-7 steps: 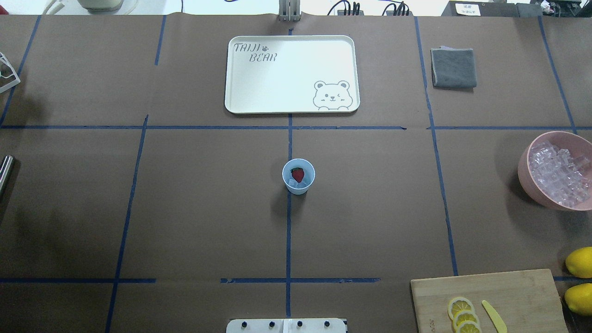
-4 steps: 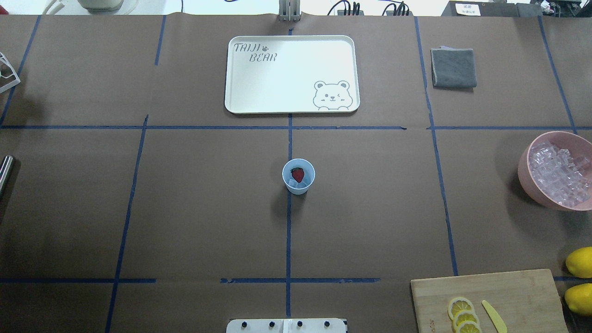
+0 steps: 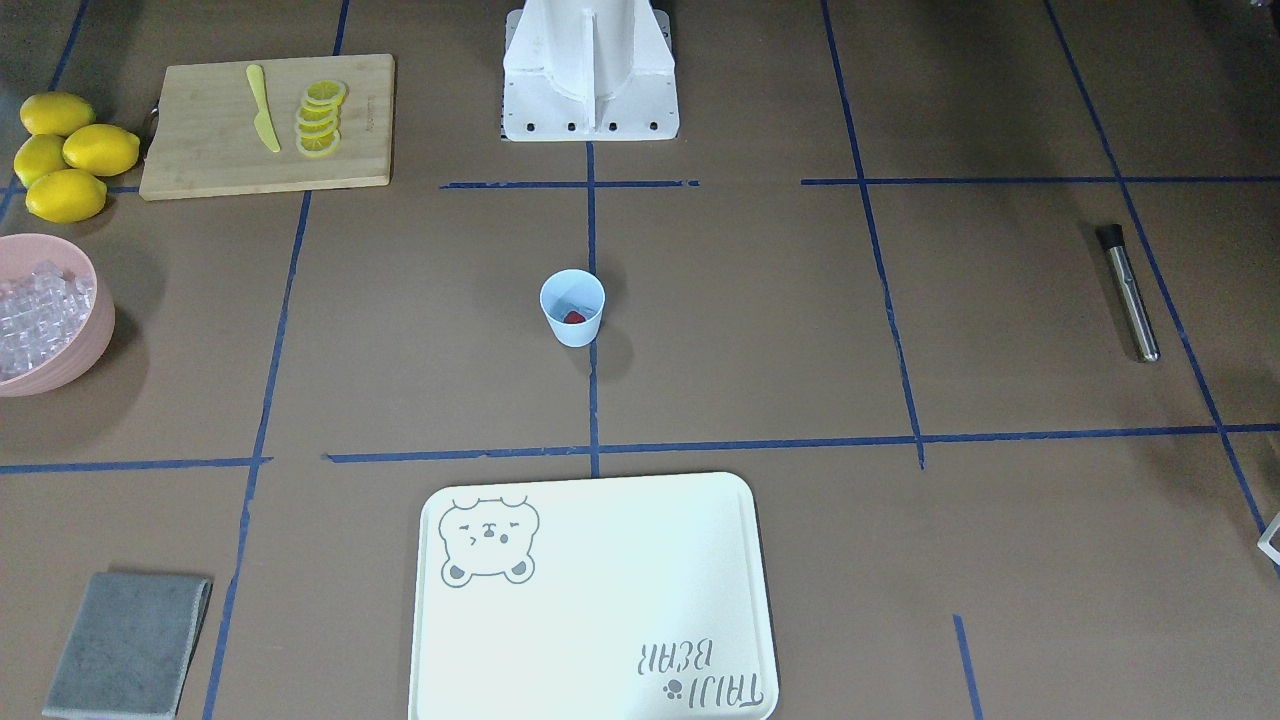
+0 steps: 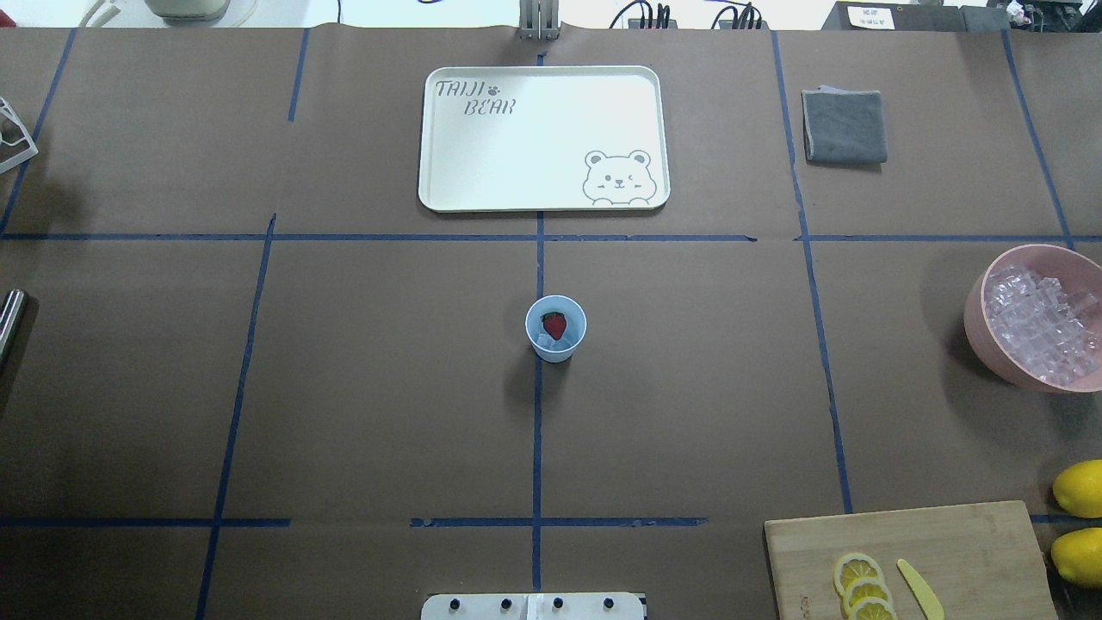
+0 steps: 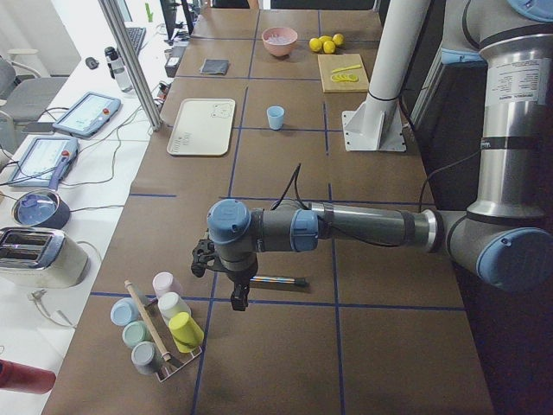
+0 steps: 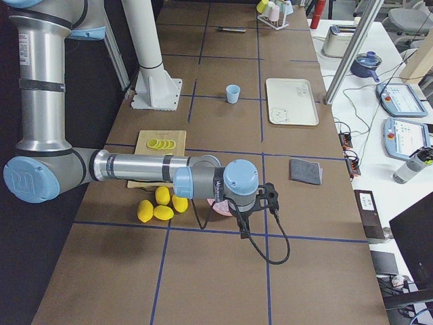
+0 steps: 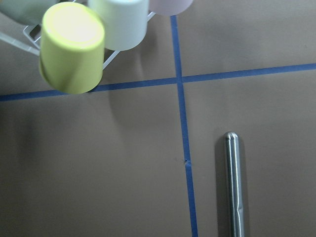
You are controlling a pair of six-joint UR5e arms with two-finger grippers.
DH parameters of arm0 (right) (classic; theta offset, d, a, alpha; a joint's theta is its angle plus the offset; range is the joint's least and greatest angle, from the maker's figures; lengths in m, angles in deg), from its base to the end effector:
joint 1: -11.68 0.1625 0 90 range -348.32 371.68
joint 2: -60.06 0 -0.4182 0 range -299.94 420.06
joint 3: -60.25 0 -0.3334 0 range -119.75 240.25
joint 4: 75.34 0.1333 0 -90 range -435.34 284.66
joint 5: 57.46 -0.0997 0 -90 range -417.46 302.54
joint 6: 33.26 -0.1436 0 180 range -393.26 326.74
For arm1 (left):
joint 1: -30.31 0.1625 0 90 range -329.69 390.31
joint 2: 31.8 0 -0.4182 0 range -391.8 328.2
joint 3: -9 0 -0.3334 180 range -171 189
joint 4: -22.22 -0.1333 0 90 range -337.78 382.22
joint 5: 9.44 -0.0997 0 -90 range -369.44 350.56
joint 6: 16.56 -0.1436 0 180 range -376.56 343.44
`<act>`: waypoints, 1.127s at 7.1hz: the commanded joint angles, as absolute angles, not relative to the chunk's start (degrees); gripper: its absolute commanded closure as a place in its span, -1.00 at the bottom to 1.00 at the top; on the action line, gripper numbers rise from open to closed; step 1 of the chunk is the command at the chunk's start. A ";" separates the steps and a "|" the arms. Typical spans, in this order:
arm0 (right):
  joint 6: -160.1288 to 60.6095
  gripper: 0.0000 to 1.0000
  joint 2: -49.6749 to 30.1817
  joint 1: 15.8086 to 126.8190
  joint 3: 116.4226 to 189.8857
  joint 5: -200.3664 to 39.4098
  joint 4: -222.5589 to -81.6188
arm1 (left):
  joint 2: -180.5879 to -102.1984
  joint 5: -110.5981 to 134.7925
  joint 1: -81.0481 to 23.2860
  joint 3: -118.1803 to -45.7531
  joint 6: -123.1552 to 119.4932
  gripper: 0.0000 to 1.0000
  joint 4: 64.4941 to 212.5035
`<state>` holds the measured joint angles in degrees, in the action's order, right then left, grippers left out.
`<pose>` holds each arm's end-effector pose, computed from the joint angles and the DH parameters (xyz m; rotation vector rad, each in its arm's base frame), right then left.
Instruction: Mash ice and strawberries in cup
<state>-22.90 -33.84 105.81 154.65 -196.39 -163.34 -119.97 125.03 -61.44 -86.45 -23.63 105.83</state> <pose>0.0544 -0.4058 0.6667 0.1484 -0.8424 -0.1207 -0.0453 -0.4128 0.6666 0.0139 0.7774 0.0694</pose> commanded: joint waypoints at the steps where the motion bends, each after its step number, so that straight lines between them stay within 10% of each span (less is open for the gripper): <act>1: -22.62 -0.98 -34.33 105.99 153.94 -197.99 -163.15 | -120.04 125.12 -61.53 -84.96 -23.50 -1.00 105.89; 8: -23.15 -0.99 -35.39 106.34 153.85 -197.55 -162.79 | -119.95 125.13 -61.53 -84.86 -22.89 -1.00 105.89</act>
<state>-23.15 -35.37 106.34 153.85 -197.58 -162.84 -119.92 125.16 -61.53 -84.82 -22.90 105.88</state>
